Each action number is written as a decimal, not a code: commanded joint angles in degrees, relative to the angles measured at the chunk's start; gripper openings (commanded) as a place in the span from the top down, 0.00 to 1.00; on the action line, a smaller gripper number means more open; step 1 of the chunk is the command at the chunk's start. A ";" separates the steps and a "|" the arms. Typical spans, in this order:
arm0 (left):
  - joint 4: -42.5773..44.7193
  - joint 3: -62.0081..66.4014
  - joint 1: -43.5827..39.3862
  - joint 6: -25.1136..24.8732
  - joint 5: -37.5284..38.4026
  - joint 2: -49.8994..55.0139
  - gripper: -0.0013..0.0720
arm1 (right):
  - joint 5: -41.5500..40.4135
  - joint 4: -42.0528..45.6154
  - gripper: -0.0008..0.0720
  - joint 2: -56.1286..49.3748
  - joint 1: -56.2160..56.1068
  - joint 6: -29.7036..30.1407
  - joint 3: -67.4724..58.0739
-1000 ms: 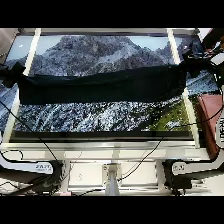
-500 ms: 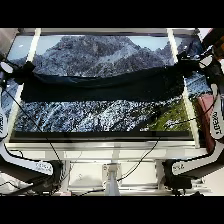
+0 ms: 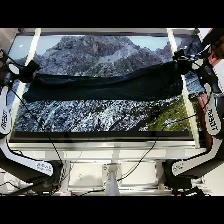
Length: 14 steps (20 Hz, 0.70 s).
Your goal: Fold the clothes and pants, and hang the long-sleeved shirts on hangers.
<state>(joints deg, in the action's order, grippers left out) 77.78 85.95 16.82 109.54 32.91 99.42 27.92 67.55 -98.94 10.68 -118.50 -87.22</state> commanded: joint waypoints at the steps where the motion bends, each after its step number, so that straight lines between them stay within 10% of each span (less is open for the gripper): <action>1: 0.02 0.02 -0.04 -0.09 -0.31 -0.09 0.01 | -0.35 0.22 0.16 0.07 -0.11 1.25 0.00; 11: 0.22 0.04 10.38 -8.46 21.64 -4.24 0.11 | 17.51 2.71 0.16 2.21 4.52 13.27 -0.15; 14: 0.02 0.04 16.50 -19.04 33.00 -3.98 0.11 | 24.48 3.26 0.16 2.21 5.77 16.50 -0.15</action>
<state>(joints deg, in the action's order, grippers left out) 78.04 85.97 28.36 98.85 53.93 95.61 44.49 70.19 -96.86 15.16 -105.21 -87.35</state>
